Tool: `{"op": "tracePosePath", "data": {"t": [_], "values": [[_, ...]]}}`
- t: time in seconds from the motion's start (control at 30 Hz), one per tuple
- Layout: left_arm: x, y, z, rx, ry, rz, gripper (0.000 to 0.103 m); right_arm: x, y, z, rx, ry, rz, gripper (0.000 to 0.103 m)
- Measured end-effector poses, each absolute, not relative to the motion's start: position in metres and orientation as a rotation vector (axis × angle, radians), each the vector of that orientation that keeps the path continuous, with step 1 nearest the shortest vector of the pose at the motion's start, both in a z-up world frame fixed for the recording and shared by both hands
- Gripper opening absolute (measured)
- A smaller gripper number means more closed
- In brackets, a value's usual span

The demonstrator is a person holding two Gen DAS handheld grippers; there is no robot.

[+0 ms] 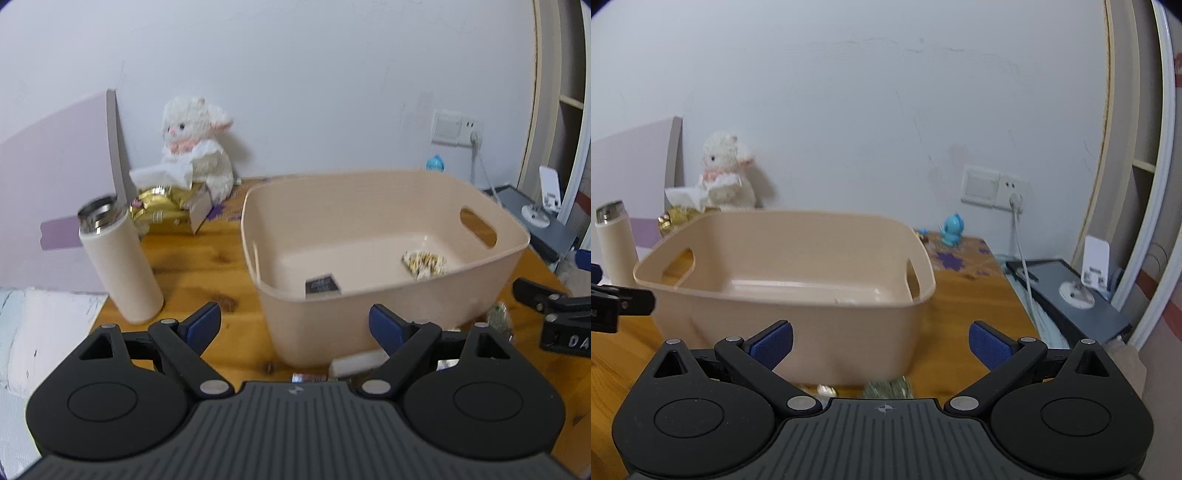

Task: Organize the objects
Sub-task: 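Grasp the black star box with the left tool while the right tool grasps the green bag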

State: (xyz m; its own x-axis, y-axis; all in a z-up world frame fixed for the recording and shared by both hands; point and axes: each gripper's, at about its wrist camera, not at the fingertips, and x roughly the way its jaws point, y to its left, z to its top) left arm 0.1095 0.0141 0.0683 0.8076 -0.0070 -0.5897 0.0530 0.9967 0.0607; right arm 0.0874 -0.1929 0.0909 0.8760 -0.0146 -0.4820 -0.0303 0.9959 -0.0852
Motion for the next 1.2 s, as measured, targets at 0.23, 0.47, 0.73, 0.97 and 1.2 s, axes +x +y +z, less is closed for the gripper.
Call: {"op": "tracePosePath", "data": {"t": [0.23,0.47,0.73,0.97,1.2], "values": [[0.107,0.020,0.031,0.092,0.724,-0.020,0.088,0.086,-0.206,0.066,-0.099,0.584,-0.023,0.103],[0.114,0.019,-0.002,0.089,0.812,-0.044,0.088,0.094,-0.218,0.042,-0.091,0.653,-0.038,0.103],[0.134,0.018,-0.025,0.063,0.877,-0.059,0.089,0.110,-0.219,0.015,-0.091,0.722,-0.029,0.103],[0.143,0.021,-0.028,0.035,0.854,-0.083,0.088,0.124,-0.217,0.006,-0.083,0.742,-0.014,0.102],[0.144,0.019,-0.025,0.047,0.838,-0.102,0.067,0.129,-0.212,0.002,-0.057,0.759,0.022,0.083]]}}
